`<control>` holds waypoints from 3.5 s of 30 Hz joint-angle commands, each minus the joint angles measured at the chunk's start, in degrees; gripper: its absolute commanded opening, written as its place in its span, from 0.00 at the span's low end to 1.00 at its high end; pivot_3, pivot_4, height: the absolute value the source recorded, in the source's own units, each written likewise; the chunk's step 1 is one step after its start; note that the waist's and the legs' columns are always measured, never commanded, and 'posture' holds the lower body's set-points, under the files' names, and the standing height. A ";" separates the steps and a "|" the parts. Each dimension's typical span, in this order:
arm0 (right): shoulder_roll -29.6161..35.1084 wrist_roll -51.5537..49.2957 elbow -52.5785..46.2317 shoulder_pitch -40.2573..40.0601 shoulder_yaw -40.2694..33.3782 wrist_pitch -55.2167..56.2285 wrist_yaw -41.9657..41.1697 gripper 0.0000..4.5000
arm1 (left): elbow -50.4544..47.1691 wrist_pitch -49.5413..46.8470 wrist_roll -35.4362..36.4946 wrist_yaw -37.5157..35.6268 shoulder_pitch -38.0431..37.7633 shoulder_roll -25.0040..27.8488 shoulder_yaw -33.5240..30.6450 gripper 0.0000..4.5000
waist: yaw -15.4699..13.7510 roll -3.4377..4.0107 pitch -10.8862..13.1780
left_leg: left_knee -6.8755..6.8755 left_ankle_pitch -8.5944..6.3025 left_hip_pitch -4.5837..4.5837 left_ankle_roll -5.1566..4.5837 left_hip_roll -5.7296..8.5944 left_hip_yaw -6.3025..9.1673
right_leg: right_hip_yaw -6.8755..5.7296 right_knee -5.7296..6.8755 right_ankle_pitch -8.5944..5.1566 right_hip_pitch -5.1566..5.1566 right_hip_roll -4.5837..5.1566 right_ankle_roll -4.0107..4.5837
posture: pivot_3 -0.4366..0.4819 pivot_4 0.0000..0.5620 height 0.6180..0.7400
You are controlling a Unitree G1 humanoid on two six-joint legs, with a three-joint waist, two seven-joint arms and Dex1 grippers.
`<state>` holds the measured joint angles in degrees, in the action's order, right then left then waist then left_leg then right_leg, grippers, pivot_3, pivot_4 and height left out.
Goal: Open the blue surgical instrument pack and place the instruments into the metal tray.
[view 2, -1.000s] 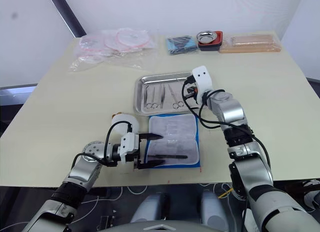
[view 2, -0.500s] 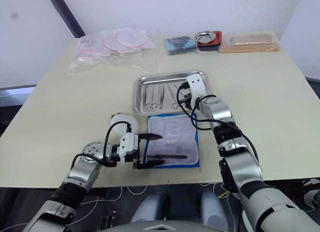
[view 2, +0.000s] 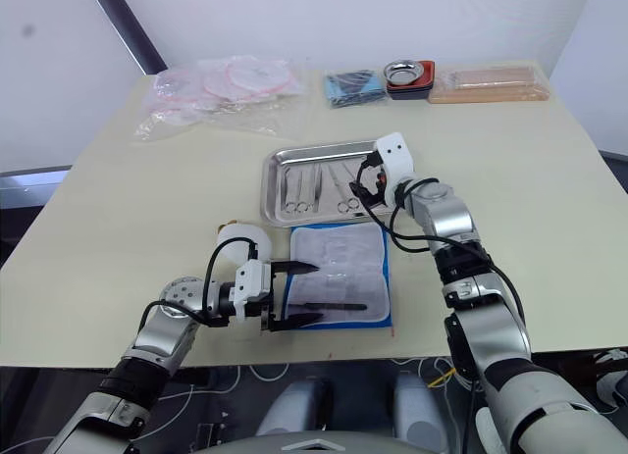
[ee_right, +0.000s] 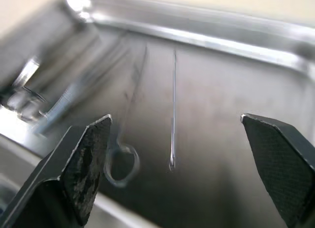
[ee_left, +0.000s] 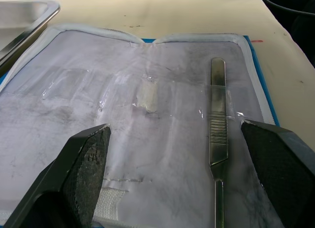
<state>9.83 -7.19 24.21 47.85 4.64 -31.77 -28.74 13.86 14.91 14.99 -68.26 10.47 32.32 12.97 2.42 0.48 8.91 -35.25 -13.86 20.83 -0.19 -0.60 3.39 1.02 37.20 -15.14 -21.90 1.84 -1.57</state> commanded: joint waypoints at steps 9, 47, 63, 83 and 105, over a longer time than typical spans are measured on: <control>10.30 -7.13 -22.31 -14.42 1.54 7.35 -20.04 0.99 | 9.99 -2.70 -6.34 2.21 -2.28 1.70 1.68 1.00 | -0.12 -0.01 0.01 | 0.00 0.00 0.00 0.00 0.00 0.01 | -0.01 -0.01 -0.01 0.01 0.02 0.00 | 0.48 0.27 1.00; 34.86 -22.36 -38.97 -36.00 -8.88 19.91 -46.79 0.99 | 10.74 -2.35 -5.69 1.42 -1.71 1.45 1.98 1.00 | -0.59 -0.27 0.26 | 0.04 -0.11 -0.02 0.19 -0.08 0.06 | -0.12 -0.28 -0.03 0.14 0.27 -0.02 | 0.48 0.27 1.00; 23.88 -3.42 -34.93 -32.67 11.86 20.71 -34.70 0.99 | 8.93 -4.28 -5.09 1.51 -2.09 2.15 1.56 1.00 | -0.48 -0.26 0.24 | 0.06 -0.06 -0.05 0.10 -0.09 0.11 | -0.13 -0.28 -0.03 0.12 0.22 -0.02 | 0.48 0.27 1.00; 24.08 5.89 -29.63 -31.14 20.71 20.47 -34.27 0.63 | 9.58 -4.34 -4.94 0.60 -1.84 3.58 1.32 1.00 | -0.19 -0.37 -0.01 | 0.06 -0.04 -0.14 0.07 -0.15 0.15 | -0.16 -0.28 -0.03 0.14 0.15 -0.02 | 0.48 0.27 1.00; 25.42 0.96 -33.05 -30.00 16.38 23.36 -36.07 0.00 | 13.37 -0.85 -5.38 -1.34 -0.34 3.27 1.73 1.00 | -0.21 -0.46 0.06 | 0.06 -0.04 -0.15 0.07 -0.32 0.11 | -0.27 -0.28 -0.03 0.12 0.15 -0.01 | 0.48 0.27 1.00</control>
<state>34.36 -5.58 -7.14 17.33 23.58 -8.86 -64.72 16.75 15.79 15.88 -70.18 12.61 33.13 13.48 2.21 0.02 8.97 -35.19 -13.89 20.69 -0.12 -0.92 3.49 0.72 36.92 -15.17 -21.78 1.98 -1.58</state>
